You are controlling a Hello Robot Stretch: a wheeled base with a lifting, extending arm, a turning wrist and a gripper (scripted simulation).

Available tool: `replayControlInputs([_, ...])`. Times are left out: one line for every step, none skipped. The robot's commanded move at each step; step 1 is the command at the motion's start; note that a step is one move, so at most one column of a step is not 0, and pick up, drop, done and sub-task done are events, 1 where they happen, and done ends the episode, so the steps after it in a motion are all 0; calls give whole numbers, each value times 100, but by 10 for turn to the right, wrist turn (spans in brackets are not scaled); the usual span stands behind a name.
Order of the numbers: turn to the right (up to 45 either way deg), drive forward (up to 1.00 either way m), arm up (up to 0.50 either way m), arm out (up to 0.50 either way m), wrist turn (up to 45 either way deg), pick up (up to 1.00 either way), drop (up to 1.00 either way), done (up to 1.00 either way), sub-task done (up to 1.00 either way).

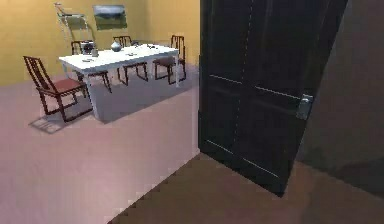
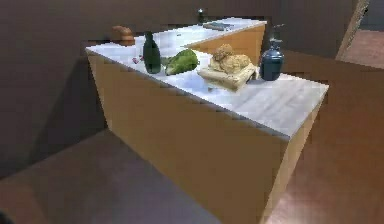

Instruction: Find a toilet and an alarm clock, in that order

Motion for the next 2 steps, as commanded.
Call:
replayControlInputs([-450,0,0,0,0,0,0,0,0])
replayControlInputs([0,100,0,0,0,0,0,0,0])
